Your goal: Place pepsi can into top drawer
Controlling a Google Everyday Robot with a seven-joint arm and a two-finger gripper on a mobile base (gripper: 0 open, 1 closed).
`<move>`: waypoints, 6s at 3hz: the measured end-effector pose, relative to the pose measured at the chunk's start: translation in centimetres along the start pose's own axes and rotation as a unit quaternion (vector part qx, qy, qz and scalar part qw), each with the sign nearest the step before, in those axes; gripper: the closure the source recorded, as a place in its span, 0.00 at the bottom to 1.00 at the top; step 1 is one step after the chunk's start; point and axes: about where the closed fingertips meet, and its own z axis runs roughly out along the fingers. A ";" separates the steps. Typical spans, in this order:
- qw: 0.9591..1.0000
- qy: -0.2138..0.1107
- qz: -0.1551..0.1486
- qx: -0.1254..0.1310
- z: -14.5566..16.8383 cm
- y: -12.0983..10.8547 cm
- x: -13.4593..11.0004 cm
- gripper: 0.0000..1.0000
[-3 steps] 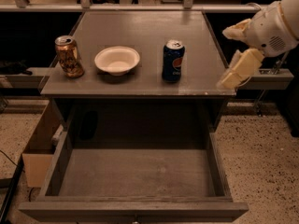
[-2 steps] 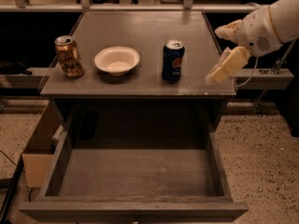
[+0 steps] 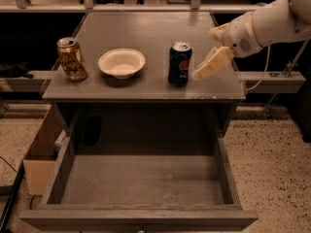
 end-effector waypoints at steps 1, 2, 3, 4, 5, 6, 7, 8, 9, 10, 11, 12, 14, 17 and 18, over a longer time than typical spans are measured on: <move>1.000 0.020 -0.005 0.007 2.3 -1.9 0.2 0.00; 1.000 0.027 -0.013 0.003 5.0 -2.0 -0.7 0.00; 1.000 0.025 -0.010 -0.006 7.4 -1.7 -1.2 0.00; 1.000 0.012 0.013 -0.012 8.6 -1.3 -1.1 0.00; 1.000 0.011 0.015 -0.013 8.7 -1.2 -1.0 0.18; 1.000 0.011 0.015 -0.013 8.7 -1.2 -1.0 0.41; 1.000 0.011 0.015 -0.013 8.7 -1.2 -1.0 0.64; 1.000 0.011 0.015 -0.013 8.7 -1.2 -1.0 0.88; 1.000 0.011 0.015 -0.013 8.7 -1.2 -1.0 1.00; 1.000 0.011 0.015 -0.013 8.7 -1.2 -1.1 1.00; 1.000 -0.003 0.013 -0.014 7.9 -0.6 -2.8 1.00; 0.999 -0.031 -0.005 -0.007 5.6 1.7 -7.6 1.00; 0.999 0.039 -0.002 0.015 -1.2 6.8 -8.9 1.00; 0.994 0.080 0.067 0.034 -10.0 15.4 -5.3 1.00; 0.995 0.058 0.069 0.054 -9.4 13.0 -5.5 1.00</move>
Offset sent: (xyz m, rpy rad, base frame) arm 0.0528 0.0583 -0.0323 -0.0810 -0.0048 0.0204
